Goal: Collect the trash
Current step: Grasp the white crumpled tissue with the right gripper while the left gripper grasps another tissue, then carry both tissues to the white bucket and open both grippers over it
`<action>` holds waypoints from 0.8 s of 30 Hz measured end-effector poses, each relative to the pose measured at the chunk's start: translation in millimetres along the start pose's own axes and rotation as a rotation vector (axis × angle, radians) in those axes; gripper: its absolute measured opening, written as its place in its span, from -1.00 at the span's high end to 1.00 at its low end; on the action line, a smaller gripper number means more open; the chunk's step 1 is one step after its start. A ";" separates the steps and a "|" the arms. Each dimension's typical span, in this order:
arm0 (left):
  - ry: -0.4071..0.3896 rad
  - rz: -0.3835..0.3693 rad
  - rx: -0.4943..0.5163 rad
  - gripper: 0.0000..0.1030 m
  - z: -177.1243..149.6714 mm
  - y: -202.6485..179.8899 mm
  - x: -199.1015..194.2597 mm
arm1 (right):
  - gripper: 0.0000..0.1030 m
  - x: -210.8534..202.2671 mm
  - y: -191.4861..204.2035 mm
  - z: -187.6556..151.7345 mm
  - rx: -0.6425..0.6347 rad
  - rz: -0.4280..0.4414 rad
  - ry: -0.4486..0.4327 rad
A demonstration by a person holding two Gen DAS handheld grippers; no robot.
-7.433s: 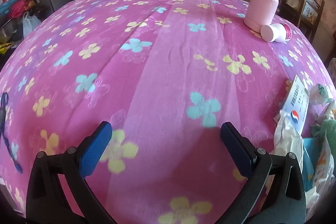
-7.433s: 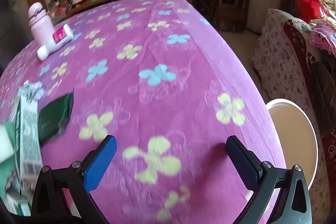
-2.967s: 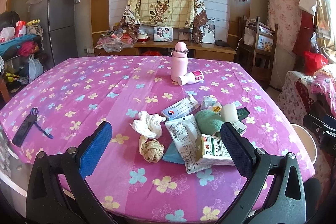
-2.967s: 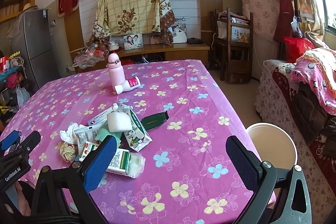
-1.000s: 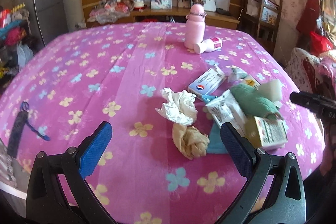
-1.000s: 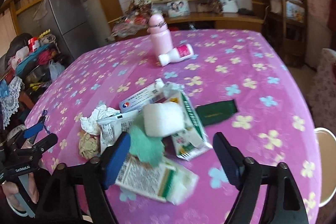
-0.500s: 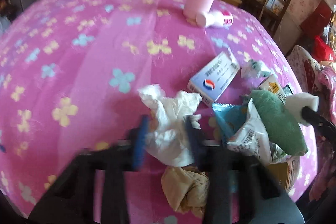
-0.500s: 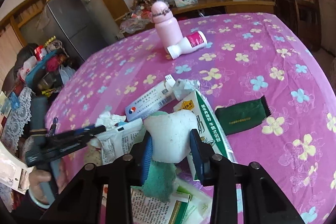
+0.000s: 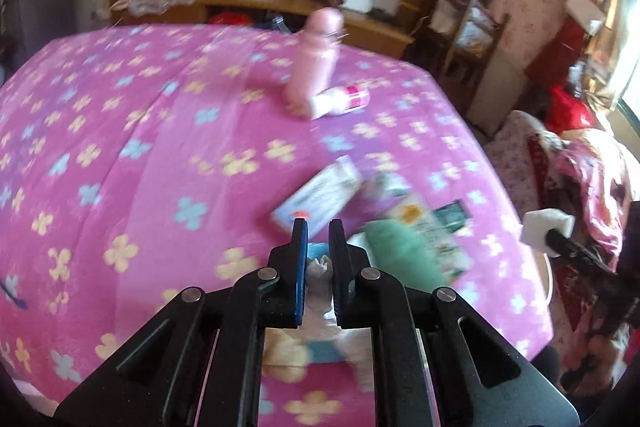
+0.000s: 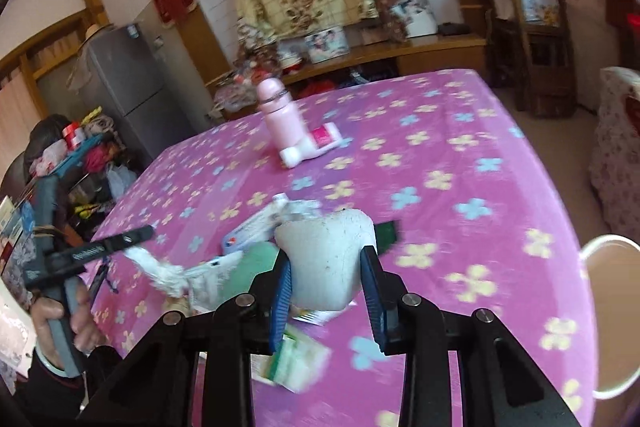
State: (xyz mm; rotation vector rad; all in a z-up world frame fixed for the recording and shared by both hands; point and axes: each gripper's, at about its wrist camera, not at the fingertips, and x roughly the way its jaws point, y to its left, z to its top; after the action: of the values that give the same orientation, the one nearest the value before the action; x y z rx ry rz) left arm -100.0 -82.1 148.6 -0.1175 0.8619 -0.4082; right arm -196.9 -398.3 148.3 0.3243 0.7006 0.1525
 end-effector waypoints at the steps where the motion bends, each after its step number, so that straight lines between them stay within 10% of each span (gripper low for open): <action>1: -0.006 -0.007 0.007 0.85 1.9 -8.7 -2.2 | 0.38 -7.1 -9.5 -1.0 0.016 -0.015 -0.002; 24: 0.062 -0.331 0.308 0.85 2.1 -329.7 47.3 | 0.38 -127.5 -262.1 -56.5 0.364 -0.359 -0.002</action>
State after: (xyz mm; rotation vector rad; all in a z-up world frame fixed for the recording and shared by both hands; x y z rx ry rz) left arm -170.3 -403.1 202.9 0.0393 0.8317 -0.8529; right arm -322.5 -662.1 95.4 0.5388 0.7731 -0.3200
